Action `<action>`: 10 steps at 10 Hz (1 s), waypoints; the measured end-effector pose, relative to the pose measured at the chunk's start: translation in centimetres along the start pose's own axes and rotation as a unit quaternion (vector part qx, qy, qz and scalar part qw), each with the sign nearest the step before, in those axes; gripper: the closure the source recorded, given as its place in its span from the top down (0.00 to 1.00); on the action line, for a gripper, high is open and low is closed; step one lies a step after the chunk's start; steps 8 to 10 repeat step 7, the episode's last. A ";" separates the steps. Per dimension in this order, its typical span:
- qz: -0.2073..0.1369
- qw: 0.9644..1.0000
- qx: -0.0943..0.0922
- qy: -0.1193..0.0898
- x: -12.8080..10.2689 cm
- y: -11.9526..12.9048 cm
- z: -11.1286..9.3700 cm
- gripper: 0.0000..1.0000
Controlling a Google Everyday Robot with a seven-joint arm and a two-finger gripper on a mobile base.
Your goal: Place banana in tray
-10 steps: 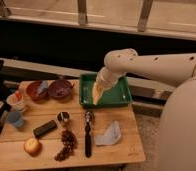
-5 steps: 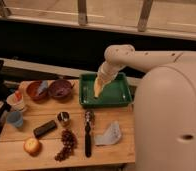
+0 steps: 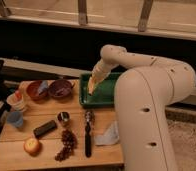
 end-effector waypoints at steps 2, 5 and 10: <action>0.002 1.000 0.000 -0.001 -0.1 -0.2 -0.1 0.42; 0.000 1.000 0.000 0.000 0.0 0.0 0.0 0.42; 0.000 1.000 0.000 0.000 0.0 -0.1 0.0 0.42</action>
